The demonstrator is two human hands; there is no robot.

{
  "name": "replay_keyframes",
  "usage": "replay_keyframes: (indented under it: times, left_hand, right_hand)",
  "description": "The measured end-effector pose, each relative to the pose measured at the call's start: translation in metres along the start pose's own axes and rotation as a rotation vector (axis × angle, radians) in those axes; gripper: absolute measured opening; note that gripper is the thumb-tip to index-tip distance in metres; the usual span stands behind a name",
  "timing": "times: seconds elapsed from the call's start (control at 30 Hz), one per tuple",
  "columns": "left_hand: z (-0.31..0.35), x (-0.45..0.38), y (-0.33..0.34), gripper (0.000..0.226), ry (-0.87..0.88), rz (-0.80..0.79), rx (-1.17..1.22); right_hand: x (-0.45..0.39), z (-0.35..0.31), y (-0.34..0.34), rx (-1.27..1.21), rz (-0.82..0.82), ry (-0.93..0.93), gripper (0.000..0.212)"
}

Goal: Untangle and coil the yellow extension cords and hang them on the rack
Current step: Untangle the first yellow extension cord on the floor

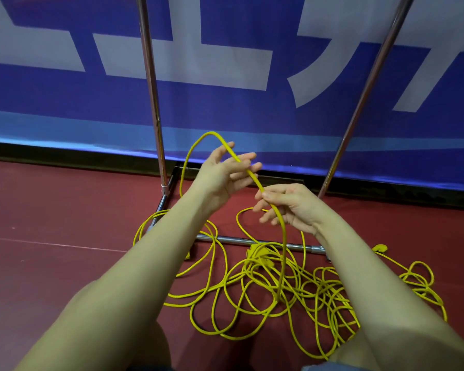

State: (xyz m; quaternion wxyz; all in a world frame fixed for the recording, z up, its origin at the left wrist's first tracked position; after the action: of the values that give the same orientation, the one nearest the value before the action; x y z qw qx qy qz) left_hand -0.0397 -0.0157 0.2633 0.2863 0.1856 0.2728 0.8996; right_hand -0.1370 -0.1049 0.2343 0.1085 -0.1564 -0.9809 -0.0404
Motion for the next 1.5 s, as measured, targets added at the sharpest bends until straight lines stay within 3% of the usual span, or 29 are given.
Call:
replay_keyframes:
  times: [0.17,0.43,0.57,0.63,0.77,0.9,1.03,1.17,1.33,1.5]
  left_hand:
    - [0.004,0.0,0.001,0.051,0.102,-0.003,-0.063]
    - [0.025,-0.019,-0.028,0.059,0.151,0.194,0.243]
    - [0.023,-0.023,-0.034,0.054,0.143,0.239,0.332]
    - [0.017,-0.022,-0.027,0.04,0.081,0.199,0.259]
    - [-0.008,-0.007,-0.003,0.02,-0.041,0.033,-0.122]
    - [-0.003,-0.007,-0.003,0.019,0.038,0.057,-0.13]
    - [0.02,-0.016,-0.014,0.031,0.124,0.102,0.009]
    - [0.034,-0.02,-0.032,0.041,0.168,0.183,0.113]
    - [0.013,-0.013,-0.024,0.026,0.054,0.206,0.153]
    - [-0.009,0.002,-0.002,0.034,0.02,0.071,-0.176]
  right_hand:
    - [-0.004,0.001,0.005,-0.018,0.059,-0.016,0.012]
    - [0.006,0.0,0.006,-0.012,-0.085,0.009,0.024]
    - [0.004,0.004,0.0,0.066,-0.033,-0.006,0.017]
    - [0.003,0.002,-0.005,0.092,0.051,-0.041,0.016]
    - [0.002,0.001,-0.009,0.089,0.098,-0.062,0.013]
    - [0.002,-0.001,0.002,0.071,0.066,-0.075,0.015]
    - [0.008,-0.004,0.011,0.044,-0.06,-0.026,0.025]
    - [0.013,0.0,0.011,0.023,-0.154,0.003,0.017]
    - [0.006,0.006,0.003,0.07,-0.018,-0.009,0.014]
    - [0.002,0.004,-0.002,0.009,0.084,-0.041,0.012]
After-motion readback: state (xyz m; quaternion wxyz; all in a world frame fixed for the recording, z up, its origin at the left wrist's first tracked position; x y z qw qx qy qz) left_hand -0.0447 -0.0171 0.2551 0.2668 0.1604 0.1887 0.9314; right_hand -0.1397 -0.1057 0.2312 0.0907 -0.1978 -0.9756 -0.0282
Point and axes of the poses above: each hand's wrist, its own x-axis away from the middle knuckle, its own y-axis out of the palm, z = x × y, the point moved 7 cm from there along -x, towards the middle knuckle, and after that the axes turned 7 degrees about z, right-handed, at the moved point
